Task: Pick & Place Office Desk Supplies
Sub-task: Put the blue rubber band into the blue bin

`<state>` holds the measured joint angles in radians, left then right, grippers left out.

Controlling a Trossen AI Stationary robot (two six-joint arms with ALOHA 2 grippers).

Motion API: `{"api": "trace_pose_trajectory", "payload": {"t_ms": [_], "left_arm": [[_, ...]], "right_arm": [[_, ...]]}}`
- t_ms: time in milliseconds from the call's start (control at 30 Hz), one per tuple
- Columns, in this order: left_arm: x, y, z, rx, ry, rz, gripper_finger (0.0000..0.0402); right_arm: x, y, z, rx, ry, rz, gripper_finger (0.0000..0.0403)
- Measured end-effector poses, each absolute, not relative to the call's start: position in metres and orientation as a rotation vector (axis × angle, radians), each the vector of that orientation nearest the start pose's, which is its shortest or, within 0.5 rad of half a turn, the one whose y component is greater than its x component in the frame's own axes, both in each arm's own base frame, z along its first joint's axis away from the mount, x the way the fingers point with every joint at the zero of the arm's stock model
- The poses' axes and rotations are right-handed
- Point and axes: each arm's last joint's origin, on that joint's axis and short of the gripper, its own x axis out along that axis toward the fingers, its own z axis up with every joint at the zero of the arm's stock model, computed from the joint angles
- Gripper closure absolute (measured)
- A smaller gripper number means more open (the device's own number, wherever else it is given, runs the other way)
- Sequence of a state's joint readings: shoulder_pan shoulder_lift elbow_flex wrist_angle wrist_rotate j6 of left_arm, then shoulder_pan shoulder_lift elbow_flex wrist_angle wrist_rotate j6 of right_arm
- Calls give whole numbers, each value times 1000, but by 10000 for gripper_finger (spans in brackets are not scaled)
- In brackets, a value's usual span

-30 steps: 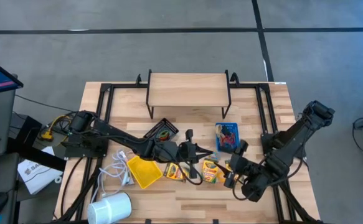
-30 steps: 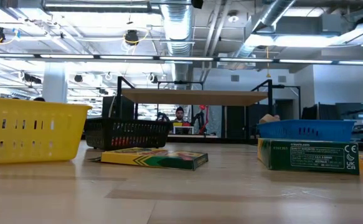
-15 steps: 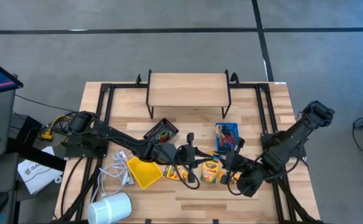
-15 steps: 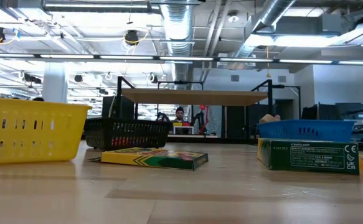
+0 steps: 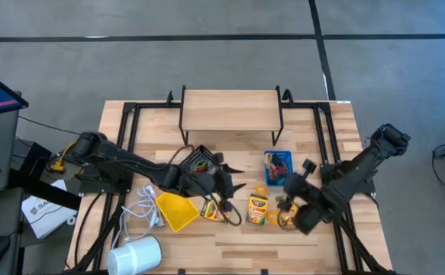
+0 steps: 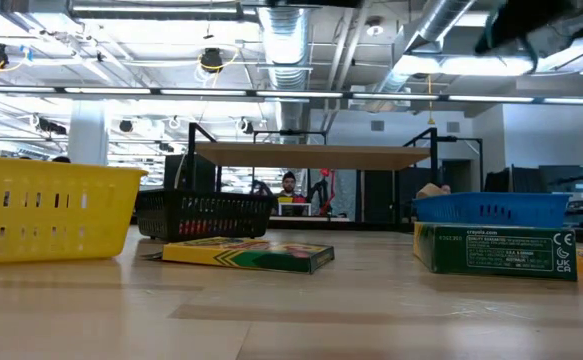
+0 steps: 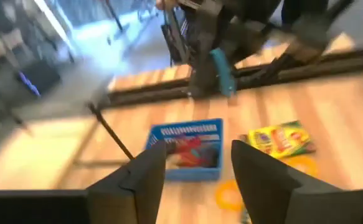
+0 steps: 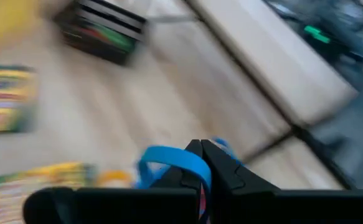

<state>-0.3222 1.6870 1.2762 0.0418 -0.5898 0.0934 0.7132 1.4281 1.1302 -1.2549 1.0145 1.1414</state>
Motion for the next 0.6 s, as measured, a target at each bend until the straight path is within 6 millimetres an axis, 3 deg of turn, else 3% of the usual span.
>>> {"api": "trace_pose_trajectory", "payload": {"t_ms": [100, 233, 433, 600], "left_arm": [[361, -109, 293, 104, 375, 224, 213], [356, -128, 288, 81, 397, 159, 219], [351, -145, 287, 87, 390, 119, 245], [350, -147, 286, 98, 394, 114, 261]], "right_arm": [[192, 116, 258, -161, 736, -813, 402], [198, 93, 234, -158, 872, -872, 402], [207, 73, 204, -111, 1016, -823, 399], [216, 69, 201, -142, 1072, -725, 350]]}}
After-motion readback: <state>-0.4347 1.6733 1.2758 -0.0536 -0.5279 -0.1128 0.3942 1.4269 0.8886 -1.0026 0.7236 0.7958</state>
